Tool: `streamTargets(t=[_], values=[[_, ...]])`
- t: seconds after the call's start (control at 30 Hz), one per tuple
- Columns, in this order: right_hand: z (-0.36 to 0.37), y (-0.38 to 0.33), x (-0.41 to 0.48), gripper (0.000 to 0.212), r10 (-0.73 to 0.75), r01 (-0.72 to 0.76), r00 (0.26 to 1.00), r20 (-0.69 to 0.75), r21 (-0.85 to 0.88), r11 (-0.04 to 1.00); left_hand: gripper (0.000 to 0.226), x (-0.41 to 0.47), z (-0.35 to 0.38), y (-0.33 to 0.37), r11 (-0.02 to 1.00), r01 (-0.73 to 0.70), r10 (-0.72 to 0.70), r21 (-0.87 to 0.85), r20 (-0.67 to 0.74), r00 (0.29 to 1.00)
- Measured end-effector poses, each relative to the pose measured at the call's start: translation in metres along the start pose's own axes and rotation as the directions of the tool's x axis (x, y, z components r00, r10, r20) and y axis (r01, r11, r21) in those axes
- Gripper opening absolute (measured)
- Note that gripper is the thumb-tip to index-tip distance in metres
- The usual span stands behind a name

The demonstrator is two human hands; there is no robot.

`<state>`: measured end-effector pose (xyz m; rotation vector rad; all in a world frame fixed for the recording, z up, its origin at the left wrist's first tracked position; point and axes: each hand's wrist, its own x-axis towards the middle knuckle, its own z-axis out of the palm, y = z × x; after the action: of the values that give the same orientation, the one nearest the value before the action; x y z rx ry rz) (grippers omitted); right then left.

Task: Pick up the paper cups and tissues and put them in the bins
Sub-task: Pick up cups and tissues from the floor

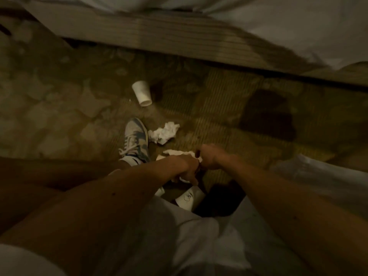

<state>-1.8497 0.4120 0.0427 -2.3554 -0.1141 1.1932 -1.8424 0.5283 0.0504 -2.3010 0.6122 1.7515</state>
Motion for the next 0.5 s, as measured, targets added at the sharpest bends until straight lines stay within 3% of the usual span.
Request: streamTargets(t=[0.13,0.27,0.5], values=[[0.014,-0.003,0.007,0.046,-0.005,0.012,0.997,0.082,-0.078,0.997,0.061,0.016,0.013,-0.009,1.0,0.008,-0.01,0.02,0.09,0.996],[0.018,-0.002,0.01,0.041,0.026,-0.016,0.997,0.068,-0.146,0.989,0.055,0.027,0.024,-0.009,0.999,0.037,-0.038,0.011,0.098,0.994],[0.005,0.019,0.012,0.032,0.094,-0.111,0.981,-0.172,-0.086,0.99,0.047,0.052,0.045,-0.003,0.997,0.004,0.01,-0.076,0.178,0.984]])
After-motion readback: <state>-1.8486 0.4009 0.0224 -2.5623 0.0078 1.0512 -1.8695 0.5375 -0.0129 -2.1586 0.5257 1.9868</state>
